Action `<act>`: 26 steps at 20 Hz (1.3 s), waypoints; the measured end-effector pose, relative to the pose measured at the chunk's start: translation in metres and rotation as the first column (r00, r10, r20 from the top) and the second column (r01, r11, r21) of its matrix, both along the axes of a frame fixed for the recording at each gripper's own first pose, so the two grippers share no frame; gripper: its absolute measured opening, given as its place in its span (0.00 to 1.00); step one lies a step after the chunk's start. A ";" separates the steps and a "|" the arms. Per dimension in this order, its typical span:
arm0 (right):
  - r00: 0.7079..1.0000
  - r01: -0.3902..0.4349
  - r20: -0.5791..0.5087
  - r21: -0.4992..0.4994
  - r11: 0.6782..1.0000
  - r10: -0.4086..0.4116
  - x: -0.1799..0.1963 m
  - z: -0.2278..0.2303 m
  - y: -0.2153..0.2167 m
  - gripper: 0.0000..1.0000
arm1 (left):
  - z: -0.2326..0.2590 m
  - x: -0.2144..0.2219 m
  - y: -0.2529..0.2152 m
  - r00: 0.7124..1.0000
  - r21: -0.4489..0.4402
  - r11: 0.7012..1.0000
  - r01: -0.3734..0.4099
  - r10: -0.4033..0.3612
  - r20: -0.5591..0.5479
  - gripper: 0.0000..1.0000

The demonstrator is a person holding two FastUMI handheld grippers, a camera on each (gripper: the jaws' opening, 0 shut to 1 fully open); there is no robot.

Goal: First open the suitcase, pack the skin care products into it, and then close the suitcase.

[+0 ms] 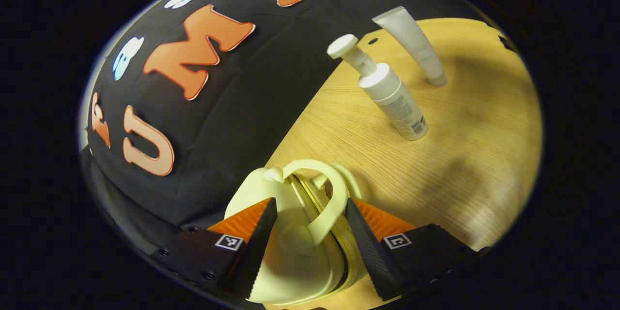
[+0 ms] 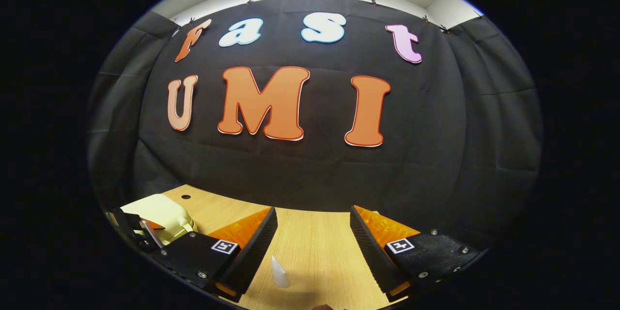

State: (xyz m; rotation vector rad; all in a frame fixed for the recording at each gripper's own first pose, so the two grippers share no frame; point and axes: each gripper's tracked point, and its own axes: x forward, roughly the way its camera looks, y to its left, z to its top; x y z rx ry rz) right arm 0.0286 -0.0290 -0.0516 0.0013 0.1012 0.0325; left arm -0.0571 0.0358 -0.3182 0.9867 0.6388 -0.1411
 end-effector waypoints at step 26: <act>0.996 -0.089 0.019 -0.002 0.996 0.089 0.020 0.009 0.048 0.95 | 0.150 0.037 0.109 0.902 -0.336 0.901 -0.275 0.363 0.234 0.09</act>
